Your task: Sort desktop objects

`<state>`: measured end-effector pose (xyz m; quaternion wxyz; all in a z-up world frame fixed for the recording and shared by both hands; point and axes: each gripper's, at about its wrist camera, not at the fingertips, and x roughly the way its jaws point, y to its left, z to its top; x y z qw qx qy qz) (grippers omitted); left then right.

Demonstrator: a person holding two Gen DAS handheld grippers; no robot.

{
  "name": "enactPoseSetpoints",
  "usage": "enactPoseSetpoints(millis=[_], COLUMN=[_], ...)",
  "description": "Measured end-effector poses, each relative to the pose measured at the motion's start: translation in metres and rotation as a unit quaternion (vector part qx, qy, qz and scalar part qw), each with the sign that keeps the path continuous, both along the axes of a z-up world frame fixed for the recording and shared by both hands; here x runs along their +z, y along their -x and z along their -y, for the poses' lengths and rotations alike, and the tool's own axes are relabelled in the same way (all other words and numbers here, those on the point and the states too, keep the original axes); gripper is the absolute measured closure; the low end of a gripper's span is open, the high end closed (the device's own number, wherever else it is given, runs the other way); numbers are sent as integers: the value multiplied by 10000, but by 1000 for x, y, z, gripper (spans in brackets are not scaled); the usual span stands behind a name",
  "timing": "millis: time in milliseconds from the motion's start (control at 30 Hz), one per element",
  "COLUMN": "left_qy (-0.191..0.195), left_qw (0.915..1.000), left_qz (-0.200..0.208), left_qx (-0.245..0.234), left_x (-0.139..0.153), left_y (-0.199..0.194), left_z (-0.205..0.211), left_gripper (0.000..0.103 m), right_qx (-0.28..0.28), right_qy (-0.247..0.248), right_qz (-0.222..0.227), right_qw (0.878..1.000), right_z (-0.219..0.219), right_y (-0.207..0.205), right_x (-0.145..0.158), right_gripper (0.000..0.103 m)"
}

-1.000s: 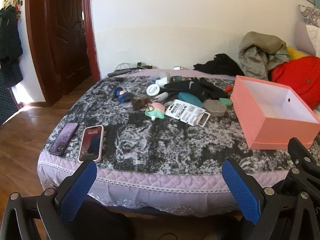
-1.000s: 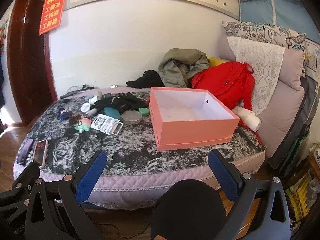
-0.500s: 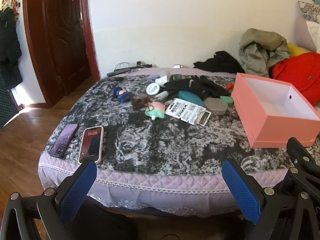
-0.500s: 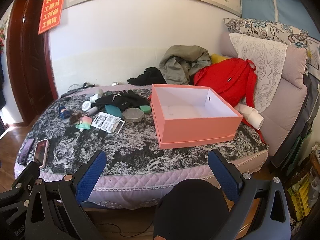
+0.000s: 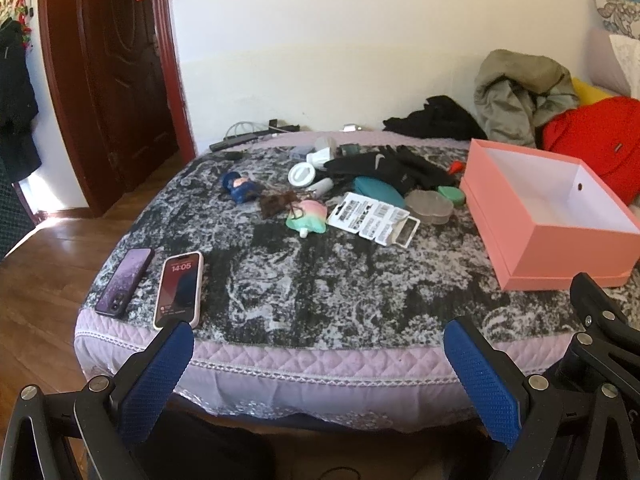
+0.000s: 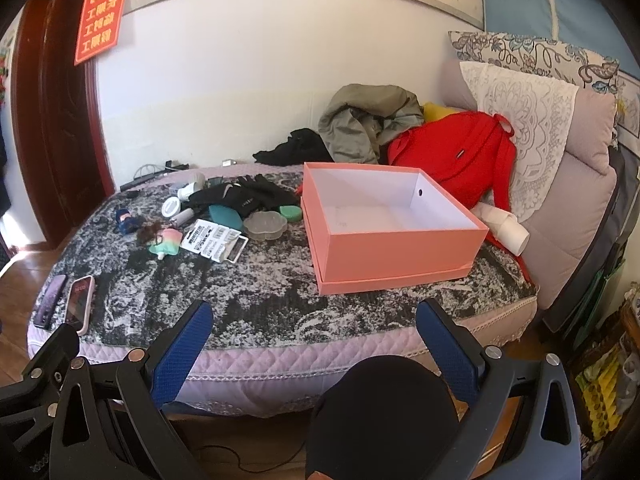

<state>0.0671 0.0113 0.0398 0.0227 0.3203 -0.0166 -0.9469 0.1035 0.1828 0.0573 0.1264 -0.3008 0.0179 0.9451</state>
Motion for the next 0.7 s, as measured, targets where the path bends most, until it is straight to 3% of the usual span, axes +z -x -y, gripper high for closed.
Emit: enactPoseSetpoints(millis=[467, 700], left_qy=[32, -12], left_qw=[10000, 9998], left_qz=[27, 214], left_qx=[-12, 4], left_x=[-4, -14], left_y=[1, 21], left_z=[-3, -1], left_gripper=[0, 0], right_qx=[-15, 33], right_qy=[14, -7], right_qz=[55, 131], right_qw=[10000, 9999], right_z=[-3, -3], right_y=[4, 17], right_x=[-5, -13], right_gripper=[0, 0])
